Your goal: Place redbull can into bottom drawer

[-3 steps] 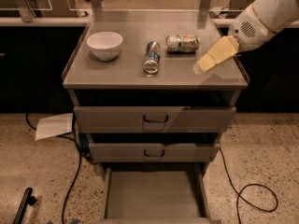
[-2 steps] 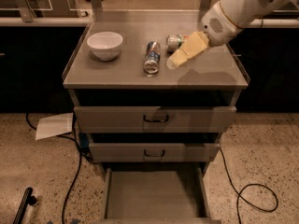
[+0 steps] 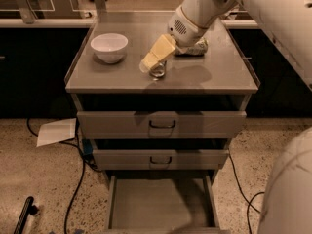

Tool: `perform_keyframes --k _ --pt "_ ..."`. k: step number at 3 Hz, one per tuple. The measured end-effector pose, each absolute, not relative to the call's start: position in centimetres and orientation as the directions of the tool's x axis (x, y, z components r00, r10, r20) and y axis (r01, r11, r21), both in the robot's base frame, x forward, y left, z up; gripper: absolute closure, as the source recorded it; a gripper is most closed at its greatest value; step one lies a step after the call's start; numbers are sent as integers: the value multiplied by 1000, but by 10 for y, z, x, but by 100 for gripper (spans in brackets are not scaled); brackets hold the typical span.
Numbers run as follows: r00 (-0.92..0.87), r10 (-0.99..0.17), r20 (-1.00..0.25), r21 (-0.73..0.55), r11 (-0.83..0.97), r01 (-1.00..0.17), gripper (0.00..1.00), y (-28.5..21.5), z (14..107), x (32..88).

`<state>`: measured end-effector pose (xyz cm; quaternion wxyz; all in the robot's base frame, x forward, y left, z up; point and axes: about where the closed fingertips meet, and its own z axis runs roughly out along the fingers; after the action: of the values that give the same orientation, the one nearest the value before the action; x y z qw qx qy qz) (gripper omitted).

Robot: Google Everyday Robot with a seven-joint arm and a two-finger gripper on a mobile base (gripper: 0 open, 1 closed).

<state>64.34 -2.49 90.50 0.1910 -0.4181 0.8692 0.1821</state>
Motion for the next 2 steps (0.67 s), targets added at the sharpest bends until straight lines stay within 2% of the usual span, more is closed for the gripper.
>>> perform_keyframes --k 2 --pt "-645 -562 -518 206 649 -732 0 -39 893 667"
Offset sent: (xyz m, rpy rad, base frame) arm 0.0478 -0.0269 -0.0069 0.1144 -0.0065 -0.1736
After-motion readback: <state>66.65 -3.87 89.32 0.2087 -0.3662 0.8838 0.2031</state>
